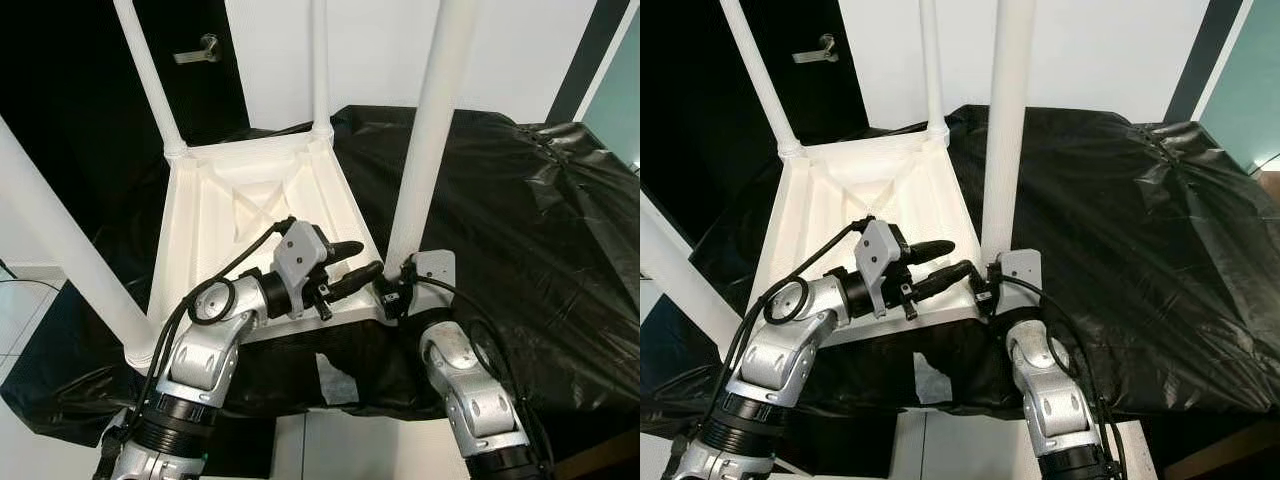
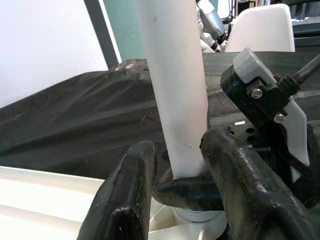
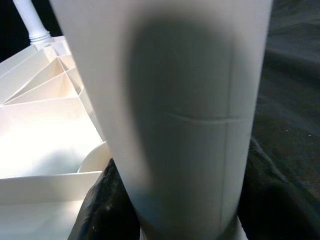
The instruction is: Building children table
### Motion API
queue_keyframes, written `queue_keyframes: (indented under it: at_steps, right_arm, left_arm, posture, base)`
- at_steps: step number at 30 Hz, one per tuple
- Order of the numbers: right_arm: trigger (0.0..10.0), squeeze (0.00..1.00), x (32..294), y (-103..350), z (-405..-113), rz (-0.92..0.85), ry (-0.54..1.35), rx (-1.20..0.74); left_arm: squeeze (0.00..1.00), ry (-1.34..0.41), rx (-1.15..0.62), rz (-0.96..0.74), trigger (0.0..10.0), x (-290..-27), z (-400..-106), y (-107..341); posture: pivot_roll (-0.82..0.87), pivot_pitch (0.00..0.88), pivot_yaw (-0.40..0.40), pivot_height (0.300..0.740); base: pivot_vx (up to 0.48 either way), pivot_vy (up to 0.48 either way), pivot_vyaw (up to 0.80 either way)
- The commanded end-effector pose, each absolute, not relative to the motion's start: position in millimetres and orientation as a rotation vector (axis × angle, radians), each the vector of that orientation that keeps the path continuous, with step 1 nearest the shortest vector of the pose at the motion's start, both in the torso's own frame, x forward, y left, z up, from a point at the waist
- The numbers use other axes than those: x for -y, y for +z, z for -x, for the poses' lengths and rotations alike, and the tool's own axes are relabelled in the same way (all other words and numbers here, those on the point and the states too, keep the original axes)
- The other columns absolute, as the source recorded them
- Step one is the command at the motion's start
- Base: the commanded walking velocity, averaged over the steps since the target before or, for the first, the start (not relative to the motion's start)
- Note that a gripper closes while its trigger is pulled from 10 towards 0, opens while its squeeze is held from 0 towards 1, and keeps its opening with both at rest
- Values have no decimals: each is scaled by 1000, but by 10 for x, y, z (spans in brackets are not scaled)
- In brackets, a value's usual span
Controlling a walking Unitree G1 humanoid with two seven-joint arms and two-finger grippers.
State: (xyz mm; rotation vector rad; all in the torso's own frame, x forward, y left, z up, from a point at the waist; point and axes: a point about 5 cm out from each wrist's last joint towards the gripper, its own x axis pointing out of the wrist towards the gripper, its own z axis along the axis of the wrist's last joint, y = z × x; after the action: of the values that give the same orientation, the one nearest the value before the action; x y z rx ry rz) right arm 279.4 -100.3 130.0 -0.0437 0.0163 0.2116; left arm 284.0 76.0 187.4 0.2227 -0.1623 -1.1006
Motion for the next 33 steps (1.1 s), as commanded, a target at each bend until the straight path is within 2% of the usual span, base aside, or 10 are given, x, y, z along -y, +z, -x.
queue_keyframes:
  at_steps: [1,2,3,7,8,14,18,25,26,33]
  right_arm:
    - [0,0,959,1182,-2764,31,218,-87]
    - [1137,0,952,1198,-2760,34,224,-80]
    - [10000,0,951,1220,-2761,34,233,-70]
    - [10000,0,949,1236,-2761,34,235,-64]
    - [10000,1000,967,1271,-2760,35,232,-49]
    - [10000,1000,1137,1406,-2714,47,302,21]
    - [10000,1000,1303,1450,-2609,115,478,38]
    - [10000,1000,1532,1491,-2625,134,596,15]
    - [10000,0,1606,1501,-2661,167,638,6]
    - [10000,0,1732,1543,-2863,282,832,-48]
  left_arm:
    - [0,-1060,157,-227,10000,-791,-2855,1876]
    - [0,-1059,157,-228,10000,-795,-2858,1880]
    - [0,-1058,158,-229,10000,-798,-2860,1882]
    - [0,-1058,158,-230,10000,-799,-2861,1884]
    - [0,-1058,159,-230,10000,-797,-2860,1887]
    - [0,-1056,158,-228,10000,-797,-2843,1878]
    - [0,-1054,153,-226,10000,-800,-2832,1868]
    - [0,-1060,144,-222,10000,-808,-2814,1857]
    - [0,-1061,143,-222,10000,-808,-2815,1857]
    - [0,-1070,149,-223,10000,-798,-2834,1876]
  posture:
    - [-55,0,34,740]
    - [-56,0,34,740]
    - [-55,0,35,740]
    - [-54,0,35,740]
    - [-54,0,32,740]
    - [-53,0,26,740]
    - [-56,0,26,740]
    - [-61,0,32,740]
    - [-63,0,32,740]
    - [-62,0,33,740]
  base:
    - [0,0,0]
    - [0,0,0]
    - [0,0,0]
    - [0,0,0]
    - [0,0,0]
    - [0,0,0]
    - [0,0,0]
    - [0,0,0]
    - [0,0,0]
    - [0,0,0]
